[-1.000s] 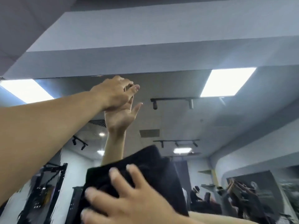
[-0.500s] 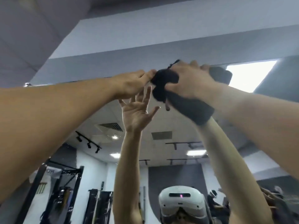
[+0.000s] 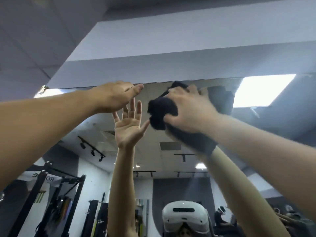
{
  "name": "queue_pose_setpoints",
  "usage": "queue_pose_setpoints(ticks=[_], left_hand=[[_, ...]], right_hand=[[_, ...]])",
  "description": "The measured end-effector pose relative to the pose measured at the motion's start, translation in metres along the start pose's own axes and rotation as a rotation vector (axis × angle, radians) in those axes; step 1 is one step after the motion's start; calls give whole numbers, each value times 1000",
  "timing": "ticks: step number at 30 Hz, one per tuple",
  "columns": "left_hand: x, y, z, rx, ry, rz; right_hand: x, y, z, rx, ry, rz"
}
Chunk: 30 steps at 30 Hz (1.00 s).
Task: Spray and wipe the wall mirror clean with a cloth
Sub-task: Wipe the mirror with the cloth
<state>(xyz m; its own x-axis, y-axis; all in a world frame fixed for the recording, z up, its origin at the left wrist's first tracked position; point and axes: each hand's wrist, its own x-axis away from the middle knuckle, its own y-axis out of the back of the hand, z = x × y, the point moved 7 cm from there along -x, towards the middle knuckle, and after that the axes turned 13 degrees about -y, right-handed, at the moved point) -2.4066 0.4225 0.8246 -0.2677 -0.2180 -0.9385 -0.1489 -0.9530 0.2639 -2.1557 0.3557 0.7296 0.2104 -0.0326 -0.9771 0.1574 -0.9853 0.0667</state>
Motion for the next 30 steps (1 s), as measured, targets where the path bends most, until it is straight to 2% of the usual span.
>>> queue_pose_setpoints(ticks=[1, 2, 7, 9, 10, 12, 13, 15, 17, 23, 26, 30], left_hand=[[49, 41, -61, 25, -41, 55], [63, 56, -83, 41, -97, 59], [81, 53, -83, 79, -64, 112], [80, 48, -80, 92, -73, 121], [78, 46, -78, 100, -85, 105], [76, 42, -75, 108, -95, 91], [75, 41, -74, 111, -91, 94], [72, 44, -65, 113, -87, 60], [74, 44, -60, 208, -65, 54], [64, 55, -54, 233, -73, -40], [62, 52, -45, 318, -42, -40], [63, 55, -34, 391, 51, -82]], right_hand=[[15, -3, 22, 10, 64, 16], [32, -7, 42, 10, 127, 27], [155, -51, 149, -19, 513, 2], [164, -80, 171, 25, 585, 55], [156, -90, 181, 75, 646, 148], [134, -90, 182, 144, 660, 213], [124, -77, 178, 190, 628, 183], [127, -57, 174, 94, 637, 165], [102, -37, 149, -85, 497, 91], [-44, -10, 46, -55, -13, -9], [-78, -9, 9, -33, -172, -53], [-94, -7, -5, -8, -324, -48]])
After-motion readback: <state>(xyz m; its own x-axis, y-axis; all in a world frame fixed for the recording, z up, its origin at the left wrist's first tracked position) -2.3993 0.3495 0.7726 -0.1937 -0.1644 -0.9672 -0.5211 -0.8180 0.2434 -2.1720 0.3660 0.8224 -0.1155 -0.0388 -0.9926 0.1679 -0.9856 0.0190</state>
